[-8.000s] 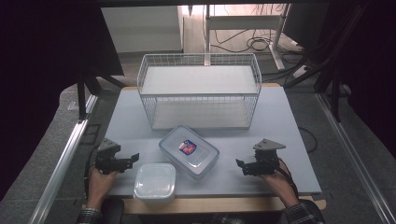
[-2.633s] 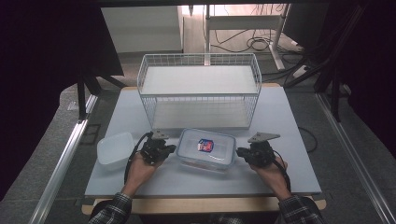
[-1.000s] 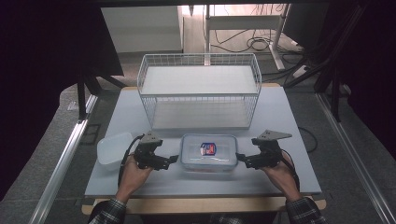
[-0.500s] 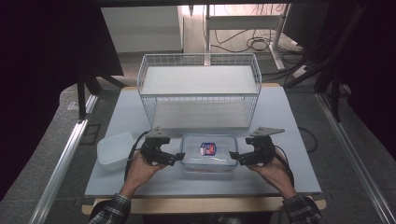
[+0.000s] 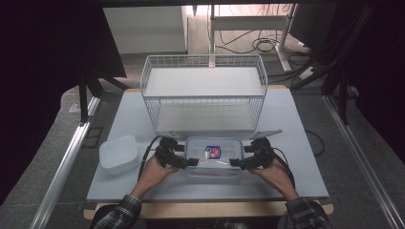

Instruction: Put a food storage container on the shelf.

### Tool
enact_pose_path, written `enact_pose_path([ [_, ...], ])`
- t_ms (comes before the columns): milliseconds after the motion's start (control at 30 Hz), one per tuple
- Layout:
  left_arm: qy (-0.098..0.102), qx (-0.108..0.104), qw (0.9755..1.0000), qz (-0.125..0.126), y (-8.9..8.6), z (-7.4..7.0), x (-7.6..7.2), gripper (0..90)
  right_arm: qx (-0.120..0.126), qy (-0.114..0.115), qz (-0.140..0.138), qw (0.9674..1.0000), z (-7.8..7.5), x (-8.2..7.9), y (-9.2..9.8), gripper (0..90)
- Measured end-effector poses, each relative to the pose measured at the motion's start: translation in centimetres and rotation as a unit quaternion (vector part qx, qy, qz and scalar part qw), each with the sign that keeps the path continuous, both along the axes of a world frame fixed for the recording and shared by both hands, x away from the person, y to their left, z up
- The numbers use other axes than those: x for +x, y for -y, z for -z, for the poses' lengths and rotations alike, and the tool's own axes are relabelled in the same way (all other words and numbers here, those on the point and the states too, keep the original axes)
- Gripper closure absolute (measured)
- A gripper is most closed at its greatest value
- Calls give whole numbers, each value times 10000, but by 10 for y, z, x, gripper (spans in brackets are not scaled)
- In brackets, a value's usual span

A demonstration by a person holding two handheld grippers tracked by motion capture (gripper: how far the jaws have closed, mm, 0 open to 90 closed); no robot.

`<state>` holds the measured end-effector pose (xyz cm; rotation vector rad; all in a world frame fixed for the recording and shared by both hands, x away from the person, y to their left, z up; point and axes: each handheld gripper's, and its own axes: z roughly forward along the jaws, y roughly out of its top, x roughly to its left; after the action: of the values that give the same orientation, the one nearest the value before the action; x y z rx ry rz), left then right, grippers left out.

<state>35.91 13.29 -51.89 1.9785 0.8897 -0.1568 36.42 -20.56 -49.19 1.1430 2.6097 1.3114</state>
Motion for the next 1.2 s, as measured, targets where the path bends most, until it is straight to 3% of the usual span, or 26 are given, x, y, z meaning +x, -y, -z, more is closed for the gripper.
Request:
enact_pose_path([
  [33, -55, -22, 10000, 62, 0, 1, 1, 0, 0, 0, 0, 10000, 0, 0, 0, 39],
  [67, -224, -16, 9997, 78, 0, 1, 0, 0, 67, -130, -5, 9999, 2, 1, 0, 44],
  [167, -438, -46, 9990, 72, -4, 0, -1, 42, 316, -603, 4, 9977, 6, 4, 3, 78],
  [300, -618, -63, 9980, 149, -10, -2, -2, 103, 309, -685, 75, 9971, 3, 3, 4, 129],
  [400, -770, -224, 9967, 90, -16, -2, -5, 182, 315, -890, 45, 9955, 1, 1, 8, 198],
  [500, -842, -349, 9958, -67, -21, -3, -11, 269, 470, -1107, 14, 9927, 1, -2, 15, 276],
  [567, -798, -399, 9960, -86, -24, -4, -15, 335, 522, -1131, 14, 9922, 1, -3, 17, 312],
  [600, -812, -538, 9951, -171, -28, -5, -19, 373, 754, -1222, 147, 9895, -1, -6, 23, 399],
  [700, -837, -640, 9939, -338, -29, -6, -24, 429, 813, -1264, 270, 9883, -4, -9, 26, 449],
  [833, -669, -690, 9941, -500, -31, -9, -27, 488, 858, -1226, 445, 9877, -7, -13, 25, 499],
  [867, -646, -813, 9926, -628, -33, -9, -26, 501, 912, -1109, 522, 9883, -9, -16, 24, 520],
  [933, -639, -865, 9917, -702, -33, -9, -25, 503, 864, -962, 566, 9900, -10, -17, 22, 520],
  [1200, -361, -835, 9933, -717, -32, -19, -25, 506, 977, -497, 608, 9921, -16, -19, 22, 521],
])
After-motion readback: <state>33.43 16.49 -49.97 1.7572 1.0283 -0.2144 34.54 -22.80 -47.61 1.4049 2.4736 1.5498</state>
